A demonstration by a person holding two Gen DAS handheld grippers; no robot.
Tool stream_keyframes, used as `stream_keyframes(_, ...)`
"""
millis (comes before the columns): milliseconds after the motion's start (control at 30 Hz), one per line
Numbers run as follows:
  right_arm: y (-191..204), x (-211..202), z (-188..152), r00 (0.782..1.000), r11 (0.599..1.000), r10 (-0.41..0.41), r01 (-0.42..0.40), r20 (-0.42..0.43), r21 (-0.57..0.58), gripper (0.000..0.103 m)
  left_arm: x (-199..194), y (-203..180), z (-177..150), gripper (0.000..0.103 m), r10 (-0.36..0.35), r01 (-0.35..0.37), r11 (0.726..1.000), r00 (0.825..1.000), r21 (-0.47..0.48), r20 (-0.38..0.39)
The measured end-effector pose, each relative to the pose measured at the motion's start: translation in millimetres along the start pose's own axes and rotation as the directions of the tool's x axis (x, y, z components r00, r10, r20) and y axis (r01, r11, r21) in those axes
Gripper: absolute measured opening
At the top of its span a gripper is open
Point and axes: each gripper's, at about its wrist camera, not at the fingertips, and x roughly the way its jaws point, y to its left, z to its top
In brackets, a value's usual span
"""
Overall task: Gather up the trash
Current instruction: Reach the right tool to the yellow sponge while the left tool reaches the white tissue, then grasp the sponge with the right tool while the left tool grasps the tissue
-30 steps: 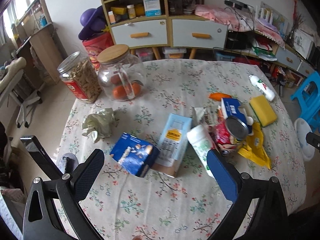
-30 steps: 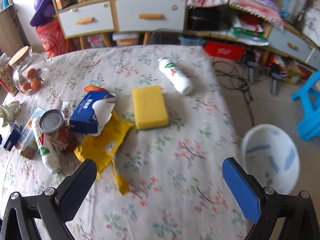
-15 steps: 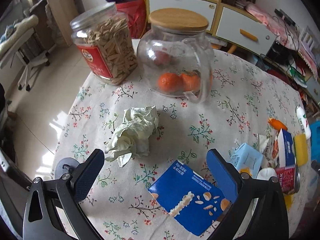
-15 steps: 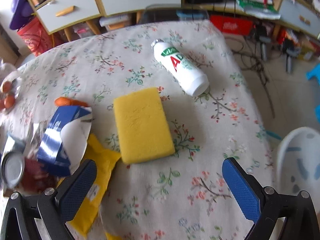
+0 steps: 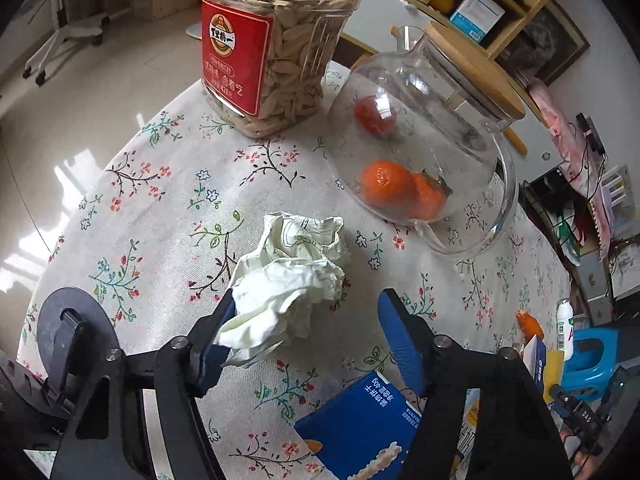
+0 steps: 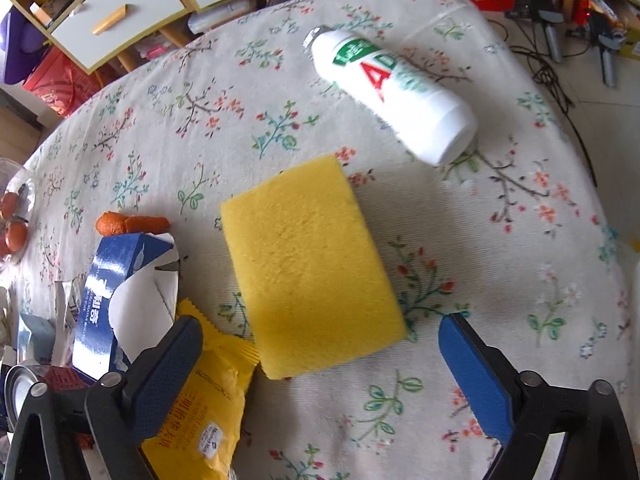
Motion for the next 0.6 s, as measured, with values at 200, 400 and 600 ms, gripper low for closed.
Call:
stream_keyframes(200,3,9,-4,1.0,1.0,-0.009,0.009,-0.016,-0.009,0.08,-8,7,-5,0.031,0.012,-0.012,1.0,1.0,-0.009,0.008)
stream_keyframes(400,2,4,-7,1.0,0.999,-0.022,0.022,-0.002,-0.05,0.06,-34,8,-18,0.028,-0.013,0.012,1.0,0.999,0.009,0.036)
stream_keyframes(600,-2,-19,-11,1.0,0.998,0.002,0.0,0.026,-0.068,0.057,-71,-16,-29,0.028,-0.029,0.02,0.996,0.994,0.088,0.107)
